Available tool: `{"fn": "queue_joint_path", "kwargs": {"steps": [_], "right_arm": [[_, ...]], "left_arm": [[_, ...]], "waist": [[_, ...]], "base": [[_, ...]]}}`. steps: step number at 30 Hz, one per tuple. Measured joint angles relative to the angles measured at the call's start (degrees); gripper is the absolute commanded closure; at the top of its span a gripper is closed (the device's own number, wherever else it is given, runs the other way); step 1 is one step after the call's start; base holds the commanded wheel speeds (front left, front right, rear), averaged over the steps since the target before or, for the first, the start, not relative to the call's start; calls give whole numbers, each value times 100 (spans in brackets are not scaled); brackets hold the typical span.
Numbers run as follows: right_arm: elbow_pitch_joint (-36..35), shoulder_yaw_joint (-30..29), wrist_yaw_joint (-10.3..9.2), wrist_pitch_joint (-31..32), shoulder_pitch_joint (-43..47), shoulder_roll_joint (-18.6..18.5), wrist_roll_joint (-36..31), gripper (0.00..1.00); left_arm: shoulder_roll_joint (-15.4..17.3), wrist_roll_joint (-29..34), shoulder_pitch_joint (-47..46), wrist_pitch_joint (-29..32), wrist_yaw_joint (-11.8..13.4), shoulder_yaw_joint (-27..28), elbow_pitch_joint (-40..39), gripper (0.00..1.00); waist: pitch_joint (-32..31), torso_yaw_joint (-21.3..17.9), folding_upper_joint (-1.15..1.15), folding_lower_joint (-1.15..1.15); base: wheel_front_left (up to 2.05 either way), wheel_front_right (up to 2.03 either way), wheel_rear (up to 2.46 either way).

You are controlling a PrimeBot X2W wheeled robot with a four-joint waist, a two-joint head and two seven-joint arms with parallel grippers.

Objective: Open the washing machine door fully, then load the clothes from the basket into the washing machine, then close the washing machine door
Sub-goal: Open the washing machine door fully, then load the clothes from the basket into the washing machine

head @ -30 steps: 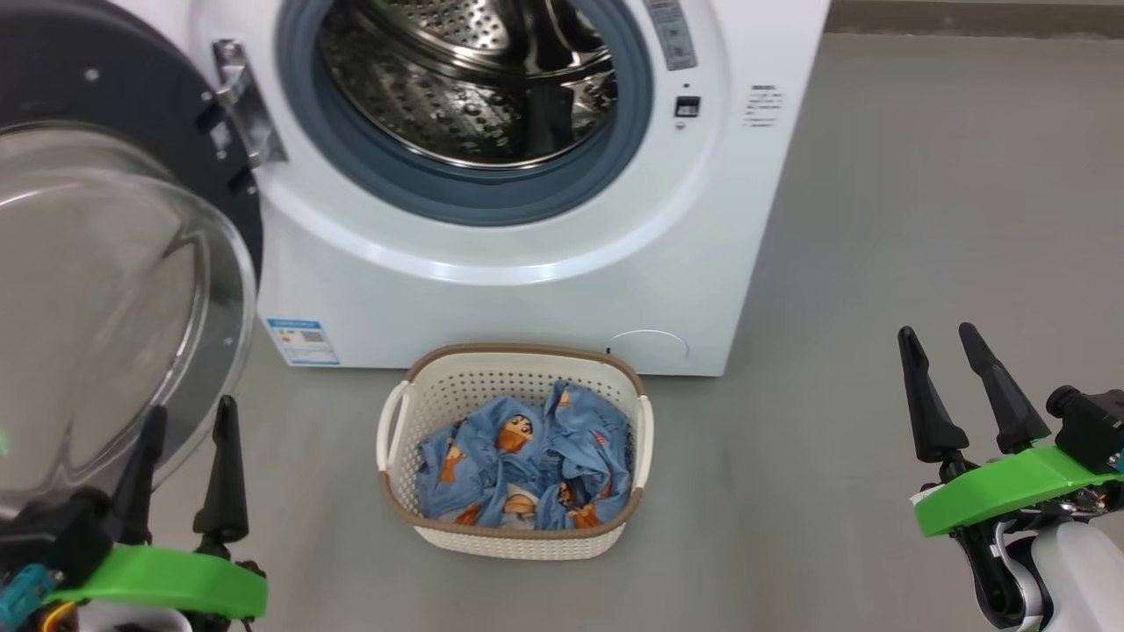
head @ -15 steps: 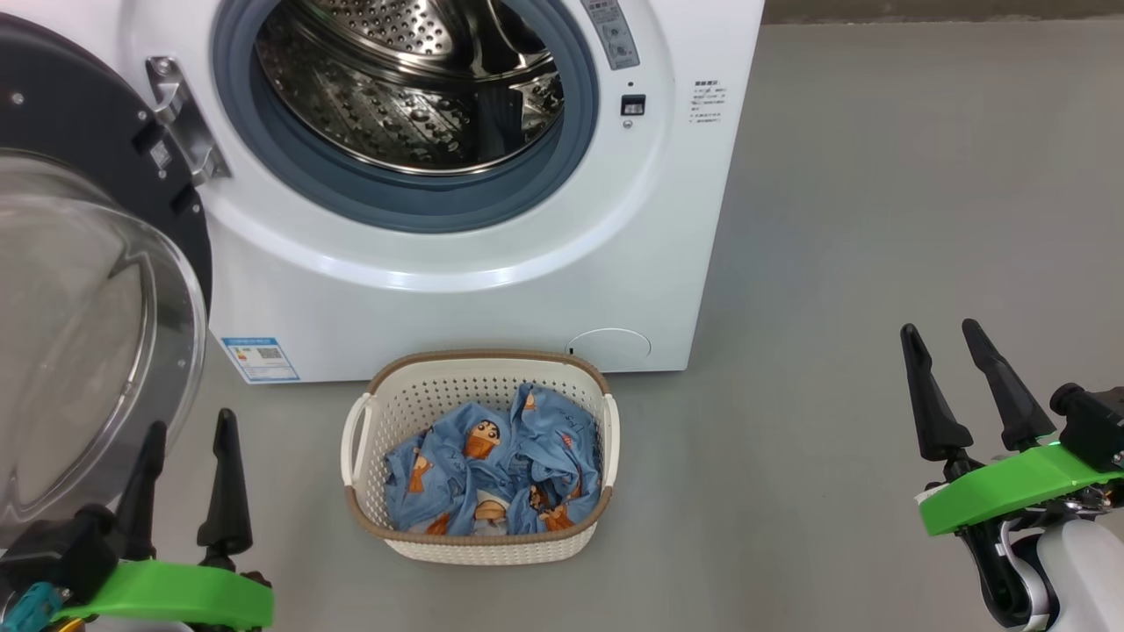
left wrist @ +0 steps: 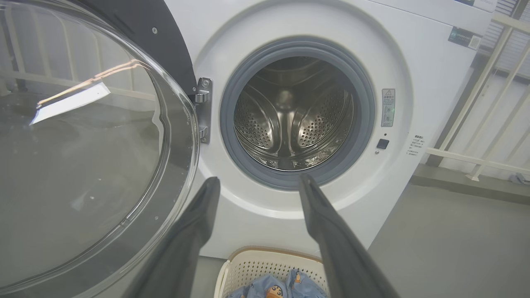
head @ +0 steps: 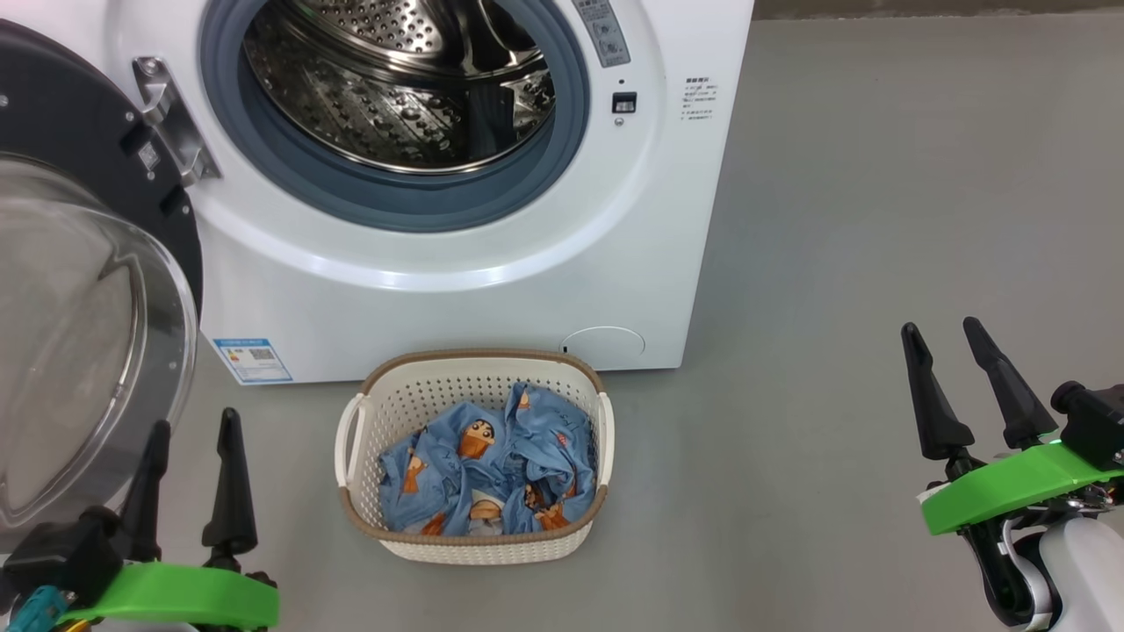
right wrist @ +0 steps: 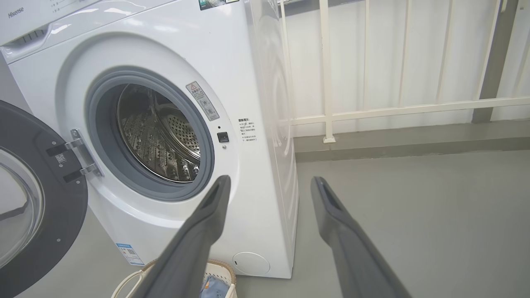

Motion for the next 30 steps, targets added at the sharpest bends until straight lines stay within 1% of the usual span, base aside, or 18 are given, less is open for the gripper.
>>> {"fn": "queue_joint_path", "kwargs": {"steps": [9,17,30], "right_arm": [[0,31,0,0,1,-27,0,0],[-5,30,0,1,1,-27,-1,0],[-14,21,0,0,1,-25,-87,0]], "left_arm": [[-59,-11,21,-53,-149,-11,11,0],[-54,-5,21,-58,-200,-24,78,0],[-45,38,20,-102,-201,-41,113,0]], "waist": [[-52,-14,0,0],[-30,9,0,0],[8,30,0,0]], "base": [[0,0,0],[0,0,0],[0,0,0]]}}
